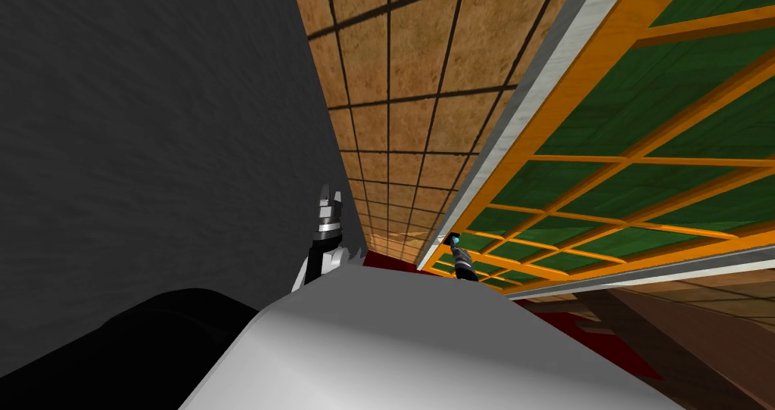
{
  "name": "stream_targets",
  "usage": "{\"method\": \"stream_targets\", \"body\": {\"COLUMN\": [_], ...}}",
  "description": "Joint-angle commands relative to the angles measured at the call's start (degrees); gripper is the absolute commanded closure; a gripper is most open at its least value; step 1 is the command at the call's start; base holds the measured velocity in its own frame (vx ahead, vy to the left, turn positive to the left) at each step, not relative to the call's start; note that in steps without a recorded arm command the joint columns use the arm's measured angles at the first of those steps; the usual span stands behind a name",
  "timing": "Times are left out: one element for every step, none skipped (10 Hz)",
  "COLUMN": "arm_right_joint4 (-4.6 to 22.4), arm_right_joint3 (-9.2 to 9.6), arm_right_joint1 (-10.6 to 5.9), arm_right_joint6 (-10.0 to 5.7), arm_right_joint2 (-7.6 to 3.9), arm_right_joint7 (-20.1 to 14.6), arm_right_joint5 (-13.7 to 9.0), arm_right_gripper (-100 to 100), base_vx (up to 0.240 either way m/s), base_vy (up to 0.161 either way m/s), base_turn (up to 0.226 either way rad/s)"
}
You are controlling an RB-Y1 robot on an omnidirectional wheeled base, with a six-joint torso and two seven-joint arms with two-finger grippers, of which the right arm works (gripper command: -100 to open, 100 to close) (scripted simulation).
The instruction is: Pull the door open
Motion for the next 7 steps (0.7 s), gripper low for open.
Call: {"method": "stream_targets", "body": {"arm_right_joint4": [0.1,0.1,0.1,0.1,0.1,0.1,0.1], "arm_right_joint3": [-0.71,-0.47,-0.22,-0.22,0.12,0.47,0.81], "arm_right_joint1": [0.91,0.94,0.98,0.98,1.03,1.08,1.13], "arm_right_joint6": [0.80,0.66,0.52,0.52,0.33,0.13,-0.06], "arm_right_joint2": [-0.55,-0.66,-0.77,-0.77,-0.92,-1.06,-1.21], "arm_right_joint7": [-1.8,-3.0,-4.3,-4.3,-6.0,-7.7,-9.4], "arm_right_joint5": [-0.9,-1.3,-1.7,-1.7,-2.3,-2.8,-3.4], "arm_right_gripper": [100,100,100,100,100,100,100], "base_vx": [-0.014,-0.038,-0.045,-0.027,-0.016,-0.039,-0.055], "base_vy": [-0.030,-0.029,-0.023,-0.016,-0.020,-0.027,-0.035], "base_turn": [0.048,0.038,0.071,0.031,0.044,0.073,0.087]}}
